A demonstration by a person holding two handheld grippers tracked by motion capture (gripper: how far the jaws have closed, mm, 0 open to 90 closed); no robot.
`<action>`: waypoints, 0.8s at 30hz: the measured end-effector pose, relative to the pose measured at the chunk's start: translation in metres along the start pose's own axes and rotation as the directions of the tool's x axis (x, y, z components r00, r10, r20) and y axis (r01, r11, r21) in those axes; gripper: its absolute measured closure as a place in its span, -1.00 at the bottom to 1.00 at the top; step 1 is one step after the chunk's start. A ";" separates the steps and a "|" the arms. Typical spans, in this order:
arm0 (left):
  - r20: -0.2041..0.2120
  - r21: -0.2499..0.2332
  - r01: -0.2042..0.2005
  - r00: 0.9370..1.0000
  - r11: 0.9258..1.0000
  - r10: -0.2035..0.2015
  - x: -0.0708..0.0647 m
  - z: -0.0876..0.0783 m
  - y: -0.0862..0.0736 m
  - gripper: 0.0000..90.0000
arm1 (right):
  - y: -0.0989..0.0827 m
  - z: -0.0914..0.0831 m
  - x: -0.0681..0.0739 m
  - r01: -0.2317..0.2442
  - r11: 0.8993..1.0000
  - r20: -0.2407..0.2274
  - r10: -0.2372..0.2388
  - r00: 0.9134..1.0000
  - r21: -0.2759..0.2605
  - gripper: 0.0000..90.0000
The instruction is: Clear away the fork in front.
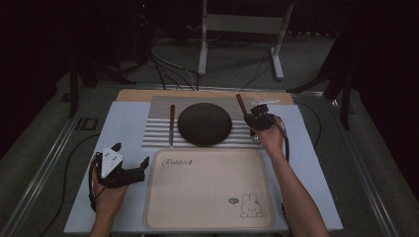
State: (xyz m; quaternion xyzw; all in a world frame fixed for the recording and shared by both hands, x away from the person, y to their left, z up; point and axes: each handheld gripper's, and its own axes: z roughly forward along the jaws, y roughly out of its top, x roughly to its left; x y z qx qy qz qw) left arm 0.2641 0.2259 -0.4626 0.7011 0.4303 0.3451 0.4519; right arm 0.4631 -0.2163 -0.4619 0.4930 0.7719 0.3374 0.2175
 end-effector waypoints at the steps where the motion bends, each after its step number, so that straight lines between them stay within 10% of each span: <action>1: 0.000 0.000 -0.001 1.000 1.000 0.001 0.000 0.000 0.000 -1.00 | 0.000 -0.003 0.000 0.000 1.000 -0.004 0.000 1.000 -0.013 0.74; 24: 0.089 -0.030 0.020 0.996 0.999 -0.017 -0.019 0.007 0.028 -1.00 | 0.003 -0.056 0.039 0.031 0.984 -0.094 -0.048 0.994 -0.173 0.74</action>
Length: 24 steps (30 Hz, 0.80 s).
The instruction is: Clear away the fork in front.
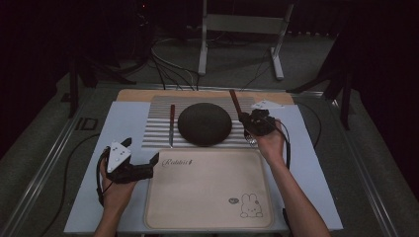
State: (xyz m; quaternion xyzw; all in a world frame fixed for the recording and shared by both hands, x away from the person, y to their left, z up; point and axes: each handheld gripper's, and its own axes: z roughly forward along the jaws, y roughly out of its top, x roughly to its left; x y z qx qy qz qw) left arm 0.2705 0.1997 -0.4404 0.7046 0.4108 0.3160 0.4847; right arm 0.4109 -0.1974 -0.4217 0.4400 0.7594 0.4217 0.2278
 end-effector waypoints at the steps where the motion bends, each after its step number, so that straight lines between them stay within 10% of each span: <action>1: 0.004 0.000 -0.003 1.000 1.000 0.003 -0.001 0.001 0.002 -1.00 | 0.000 -0.001 0.002 0.005 1.000 -0.006 -0.005 1.000 -0.002 0.74; 24: 0.082 -0.015 0.027 0.996 1.000 -0.026 -0.031 0.038 0.044 -1.00 | -0.016 -0.027 0.055 0.056 0.995 -0.100 -0.064 0.993 -0.077 0.74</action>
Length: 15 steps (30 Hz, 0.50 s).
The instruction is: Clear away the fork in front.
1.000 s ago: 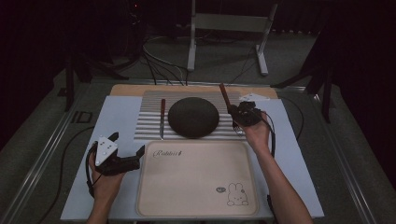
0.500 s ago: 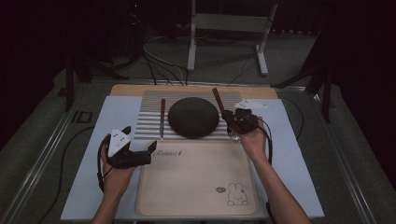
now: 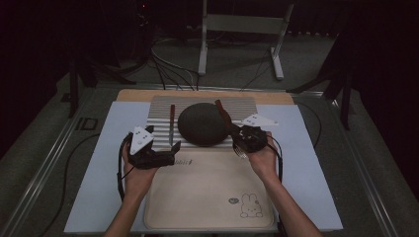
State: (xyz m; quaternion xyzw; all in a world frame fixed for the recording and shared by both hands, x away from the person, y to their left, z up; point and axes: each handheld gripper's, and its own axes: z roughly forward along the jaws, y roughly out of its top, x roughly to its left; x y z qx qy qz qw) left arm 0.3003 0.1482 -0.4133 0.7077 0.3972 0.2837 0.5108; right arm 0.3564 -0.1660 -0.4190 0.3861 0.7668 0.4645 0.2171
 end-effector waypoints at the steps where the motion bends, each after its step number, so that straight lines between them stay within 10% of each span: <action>1: 0.002 -0.004 0.004 1.000 1.000 -0.004 -0.001 0.002 0.002 -1.00 | 0.000 -0.001 0.002 0.003 1.000 -0.004 -0.003 1.000 -0.004 0.74; 15: 0.053 0.009 0.054 0.997 0.999 -0.054 -0.018 0.030 0.012 -1.00 | -0.009 0.001 0.036 0.023 0.999 -0.065 -0.025 0.998 -0.037 0.74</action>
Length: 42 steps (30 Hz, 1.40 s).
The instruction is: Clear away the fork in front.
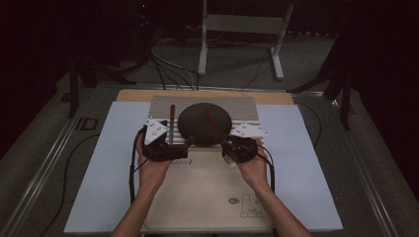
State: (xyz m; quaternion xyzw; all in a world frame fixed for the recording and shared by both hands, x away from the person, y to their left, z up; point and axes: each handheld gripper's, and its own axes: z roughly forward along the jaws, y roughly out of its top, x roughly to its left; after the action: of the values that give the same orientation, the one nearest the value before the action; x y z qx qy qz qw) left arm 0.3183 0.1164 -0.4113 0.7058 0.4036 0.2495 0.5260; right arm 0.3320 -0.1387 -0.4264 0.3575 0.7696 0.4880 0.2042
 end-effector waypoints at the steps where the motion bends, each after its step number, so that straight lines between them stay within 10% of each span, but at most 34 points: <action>1: 0.006 0.005 0.003 1.000 1.000 -0.003 -0.001 0.002 0.000 -1.00 | 0.000 0.000 0.002 0.001 1.000 -0.006 -0.001 1.000 -0.004 0.74; 10: 0.067 0.024 0.043 0.997 0.999 -0.045 -0.011 0.017 0.001 -0.79 | 0.001 0.004 0.022 0.027 0.999 -0.026 -0.028 0.999 -0.030 0.74; 33: 0.193 -0.002 0.116 0.975 0.993 -0.114 -0.023 0.026 0.005 0.74 | -0.002 0.007 0.050 0.035 0.995 -0.035 -0.039 0.999 -0.097 0.74; 42: 0.221 0.001 0.136 0.966 0.991 -0.133 -0.021 0.025 0.005 0.78 | -0.001 0.006 0.050 0.016 0.996 -0.068 -0.022 0.997 -0.087 0.73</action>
State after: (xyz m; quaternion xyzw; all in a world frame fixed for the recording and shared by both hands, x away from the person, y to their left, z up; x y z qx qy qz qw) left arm 0.3276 0.0853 -0.4127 0.6966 0.3877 0.1360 0.5881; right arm 0.3028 -0.0981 -0.4280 0.3238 0.7579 0.5308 0.1973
